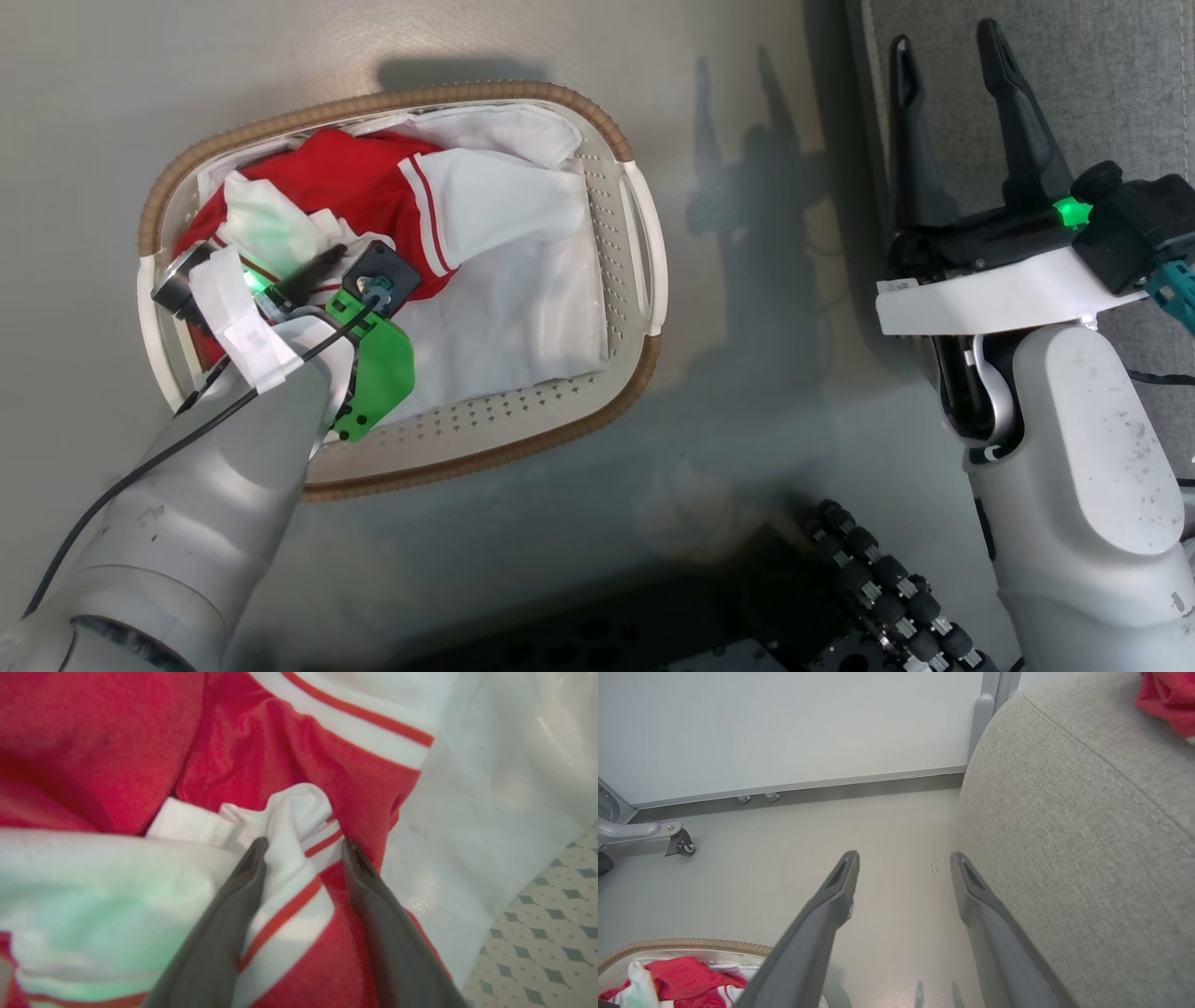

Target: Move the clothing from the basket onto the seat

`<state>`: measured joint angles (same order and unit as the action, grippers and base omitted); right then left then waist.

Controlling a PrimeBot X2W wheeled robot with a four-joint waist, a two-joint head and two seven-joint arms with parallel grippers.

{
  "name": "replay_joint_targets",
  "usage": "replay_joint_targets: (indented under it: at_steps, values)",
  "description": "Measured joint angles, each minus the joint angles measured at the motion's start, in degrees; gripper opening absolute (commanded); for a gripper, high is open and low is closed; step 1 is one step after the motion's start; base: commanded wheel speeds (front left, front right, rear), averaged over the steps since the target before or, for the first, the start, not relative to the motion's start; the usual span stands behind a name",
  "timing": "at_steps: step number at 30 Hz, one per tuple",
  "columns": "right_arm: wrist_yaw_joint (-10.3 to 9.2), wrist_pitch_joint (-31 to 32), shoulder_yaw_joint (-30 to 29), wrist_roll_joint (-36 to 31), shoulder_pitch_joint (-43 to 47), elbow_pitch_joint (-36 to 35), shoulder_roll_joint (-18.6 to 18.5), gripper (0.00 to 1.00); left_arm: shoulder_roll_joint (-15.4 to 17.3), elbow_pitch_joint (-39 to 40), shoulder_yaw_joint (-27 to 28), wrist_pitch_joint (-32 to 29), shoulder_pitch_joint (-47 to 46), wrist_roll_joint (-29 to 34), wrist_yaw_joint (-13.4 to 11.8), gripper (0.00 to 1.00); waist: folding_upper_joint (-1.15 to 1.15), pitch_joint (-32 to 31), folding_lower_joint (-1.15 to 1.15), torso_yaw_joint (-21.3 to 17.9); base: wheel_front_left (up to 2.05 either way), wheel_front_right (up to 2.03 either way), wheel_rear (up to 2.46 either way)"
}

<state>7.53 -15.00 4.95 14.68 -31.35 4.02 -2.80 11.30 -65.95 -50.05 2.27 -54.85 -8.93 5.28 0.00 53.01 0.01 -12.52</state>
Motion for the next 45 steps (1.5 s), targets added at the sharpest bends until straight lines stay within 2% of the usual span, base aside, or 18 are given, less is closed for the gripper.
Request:
replay_joint_targets:
  at_steps: [2, 3, 11, 16, 26, 31, 36, 45]
  values:
    - [0.00, 0.0, 0.1, 0.2, 0.0, 0.0, 0.0, 1.00, -0.2, -0.6, 0.0, 0.3, 0.0, -0.4, -0.1, 0.12, 0.00, -0.1, 0.00, -0.1, 0.00, 0.00, 0.00]
    - [0.00, 0.0, 0.1, 0.2, 0.0, 0.0, 0.0, 1.00, -0.3, -0.8, -0.1, 0.5, 0.0, -0.5, -0.1, 0.00, 0.00, -0.1, 0.00, -0.1, 0.00, 0.00, 0.00]
    - [0.00, 0.0, 0.0, -0.2, 0.2, 1.2, 0.0, 1.00, -1.7, -1.3, 0.0, 4.2, 0.5, -1.9, 0.0, 0.00, 0.00, -2.4, 0.00, 0.3, 0.00, 0.00, 0.00]
    - [0.00, 0.0, 0.1, -3.3, 1.5, 2.7, 0.0, 1.00, -3.6, -0.1, 0.9, 9.3, 2.0, -4.4, 0.7, 0.00, 0.00, -5.6, 0.00, 1.3, 0.00, 0.00, 0.00]
    - [0.00, 0.0, -0.2, -6.2, 5.1, 5.8, 0.0, 1.00, -4.0, 7.4, 0.8, 12.5, 5.7, -6.0, 1.4, 0.00, 0.00, -13.6, 0.00, 4.0, 0.00, 0.00, 0.00]
    - [0.00, 0.0, -0.1, -7.3, 7.5, 7.5, 0.0, 1.00, -2.4, 18.3, 0.7, 12.8, 8.3, -5.6, 1.6, 0.00, 0.00, -18.7, 0.00, 5.4, 0.00, 0.00, 0.00]
    - [0.00, 0.0, 0.3, -7.8, 10.1, 9.1, 0.0, 1.00, 1.2, 28.5, 1.5, 12.8, 10.9, -4.6, 1.7, 0.00, 0.00, -24.1, -0.01, 6.8, 0.00, 0.00, 0.00]
    - [0.00, 0.0, 1.8, -8.4, 13.8, 11.5, 0.0, 1.00, 4.2, 39.2, 1.9, 12.9, 11.1, -5.1, 1.9, 0.00, 0.00, -33.8, -0.01, 8.5, 0.00, 0.00, 0.00]
